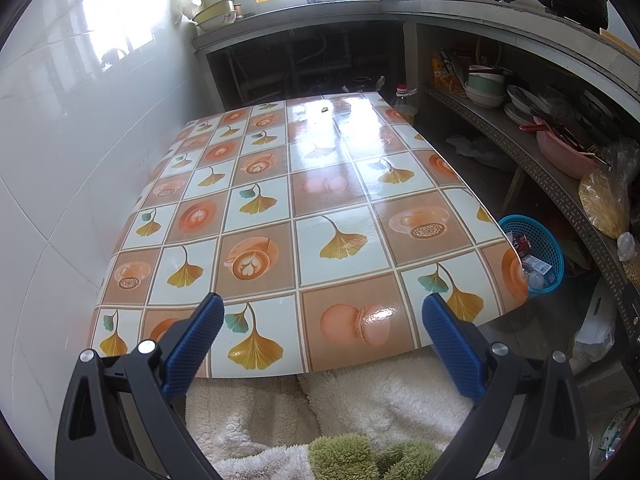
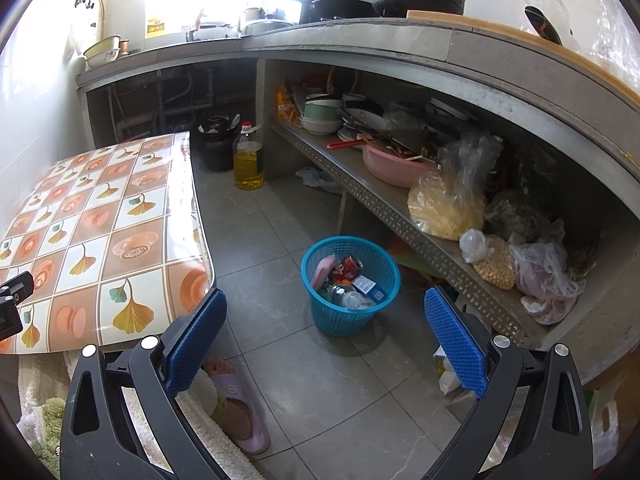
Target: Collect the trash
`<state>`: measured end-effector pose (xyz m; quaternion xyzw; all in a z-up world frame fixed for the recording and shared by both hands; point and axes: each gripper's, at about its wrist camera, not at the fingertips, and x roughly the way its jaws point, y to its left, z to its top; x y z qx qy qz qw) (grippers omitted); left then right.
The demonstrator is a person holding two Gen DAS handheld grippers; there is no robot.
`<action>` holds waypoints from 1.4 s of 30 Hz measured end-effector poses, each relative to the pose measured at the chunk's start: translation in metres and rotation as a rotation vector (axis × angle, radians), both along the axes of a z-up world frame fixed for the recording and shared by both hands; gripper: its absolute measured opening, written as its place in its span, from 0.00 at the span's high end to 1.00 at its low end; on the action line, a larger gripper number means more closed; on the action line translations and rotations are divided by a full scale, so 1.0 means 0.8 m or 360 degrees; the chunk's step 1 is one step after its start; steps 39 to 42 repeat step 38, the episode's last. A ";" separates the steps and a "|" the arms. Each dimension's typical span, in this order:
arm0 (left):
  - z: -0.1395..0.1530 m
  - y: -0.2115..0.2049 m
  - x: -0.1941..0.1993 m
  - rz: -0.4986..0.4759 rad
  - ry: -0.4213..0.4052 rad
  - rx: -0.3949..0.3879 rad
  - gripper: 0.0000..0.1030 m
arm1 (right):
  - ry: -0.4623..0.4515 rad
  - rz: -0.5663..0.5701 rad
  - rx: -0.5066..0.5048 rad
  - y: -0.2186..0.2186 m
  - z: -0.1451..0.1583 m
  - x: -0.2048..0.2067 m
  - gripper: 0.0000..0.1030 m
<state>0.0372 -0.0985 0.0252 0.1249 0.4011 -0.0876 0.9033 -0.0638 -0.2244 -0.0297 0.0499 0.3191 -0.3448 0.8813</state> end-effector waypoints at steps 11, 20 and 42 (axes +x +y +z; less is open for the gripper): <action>0.000 0.000 0.000 0.0000 0.0000 -0.0001 0.06 | -0.0006 -0.0001 0.0002 0.000 0.001 0.000 0.08; 0.001 -0.001 0.000 0.0000 -0.0001 -0.0002 0.06 | -0.0008 -0.0001 0.0003 0.000 0.003 0.002 0.08; 0.000 -0.001 -0.001 0.0001 0.0000 -0.0003 0.06 | -0.0009 0.0000 0.0002 -0.001 0.003 0.002 0.08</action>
